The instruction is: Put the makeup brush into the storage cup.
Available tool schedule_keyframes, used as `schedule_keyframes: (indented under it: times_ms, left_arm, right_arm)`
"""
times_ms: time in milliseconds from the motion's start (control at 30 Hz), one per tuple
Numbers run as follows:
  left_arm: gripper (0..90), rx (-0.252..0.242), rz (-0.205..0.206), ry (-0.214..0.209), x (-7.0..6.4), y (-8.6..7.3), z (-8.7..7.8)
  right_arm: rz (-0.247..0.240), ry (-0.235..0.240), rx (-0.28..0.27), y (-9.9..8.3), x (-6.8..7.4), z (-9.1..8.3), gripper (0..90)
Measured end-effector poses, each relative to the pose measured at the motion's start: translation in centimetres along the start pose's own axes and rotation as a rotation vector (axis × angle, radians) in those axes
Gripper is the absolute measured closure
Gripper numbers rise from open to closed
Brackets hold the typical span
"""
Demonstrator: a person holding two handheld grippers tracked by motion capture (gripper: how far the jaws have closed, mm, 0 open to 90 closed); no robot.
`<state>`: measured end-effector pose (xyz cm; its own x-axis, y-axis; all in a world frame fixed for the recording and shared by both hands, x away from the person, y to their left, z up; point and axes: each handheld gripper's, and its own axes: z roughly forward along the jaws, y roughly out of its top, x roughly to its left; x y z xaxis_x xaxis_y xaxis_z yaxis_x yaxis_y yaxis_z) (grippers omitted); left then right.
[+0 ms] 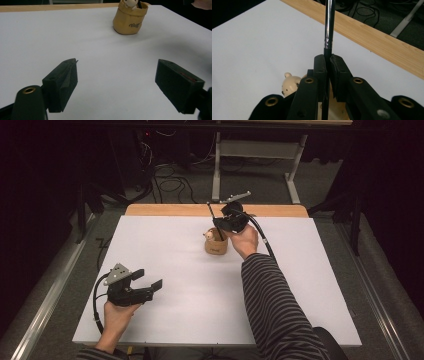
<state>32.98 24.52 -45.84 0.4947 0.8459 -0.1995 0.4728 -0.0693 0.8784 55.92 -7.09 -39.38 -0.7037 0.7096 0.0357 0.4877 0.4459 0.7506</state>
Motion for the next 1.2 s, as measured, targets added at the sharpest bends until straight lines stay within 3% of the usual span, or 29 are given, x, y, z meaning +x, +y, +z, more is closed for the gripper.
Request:
schedule_keyframes:
  times_ms: [567, 800, 1200]
  left_arm:
    - [18.8, 0.001, 0.002, 0.001, 0.1, 0.0, 0.1]
    - [18.8, 0.002, 0.004, 0.002, 0.0, 0.1, 0.1]
    - [18.9, 0.002, 0.007, -0.002, 0.1, 0.3, 0.4]
  right_arm:
    - [0.012, 0.015, 0.046, -0.4, -0.2, 0.5, 84.5]
    - [0.031, 0.009, 0.053, -0.5, -0.2, 0.2, 78.3]
    - [-0.003, -0.041, -0.001, -0.3, 0.3, -1.0, 60.4]
